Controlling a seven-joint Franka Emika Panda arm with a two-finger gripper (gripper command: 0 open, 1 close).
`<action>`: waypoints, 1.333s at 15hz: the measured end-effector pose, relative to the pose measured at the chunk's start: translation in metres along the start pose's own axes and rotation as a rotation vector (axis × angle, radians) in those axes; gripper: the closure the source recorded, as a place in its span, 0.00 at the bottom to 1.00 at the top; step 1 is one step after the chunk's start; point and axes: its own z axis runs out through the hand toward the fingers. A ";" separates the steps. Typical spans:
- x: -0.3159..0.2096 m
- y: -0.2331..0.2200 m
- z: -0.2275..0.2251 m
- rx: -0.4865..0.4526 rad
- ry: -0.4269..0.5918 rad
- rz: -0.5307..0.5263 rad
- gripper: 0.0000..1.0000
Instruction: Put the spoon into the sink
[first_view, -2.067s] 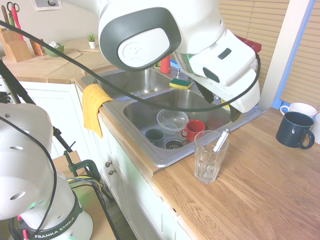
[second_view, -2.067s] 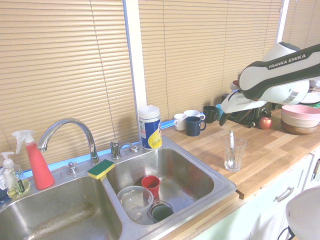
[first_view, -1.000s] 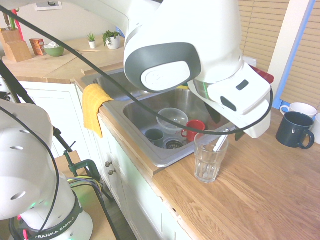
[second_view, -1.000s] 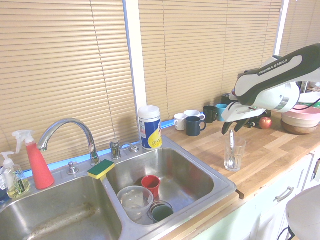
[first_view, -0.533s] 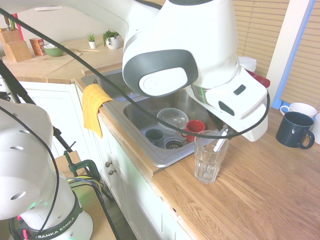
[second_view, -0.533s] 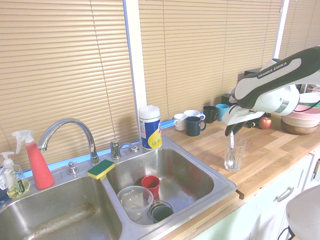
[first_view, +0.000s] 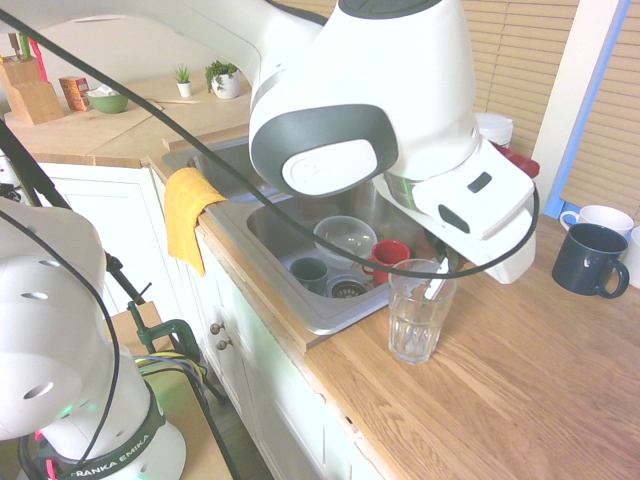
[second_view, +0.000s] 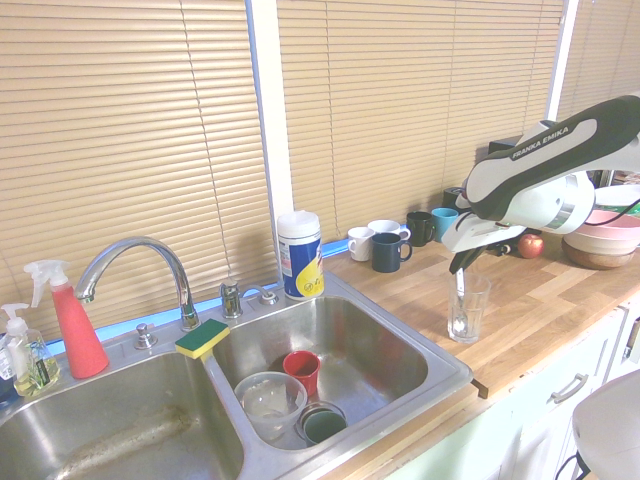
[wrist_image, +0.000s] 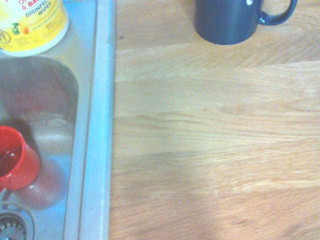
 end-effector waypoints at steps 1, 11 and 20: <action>0.000 0.000 0.000 0.000 0.001 0.000 1.00; 0.014 -0.001 -0.090 0.078 0.118 -0.010 1.00; -0.066 -0.164 -0.143 0.074 0.238 -0.296 1.00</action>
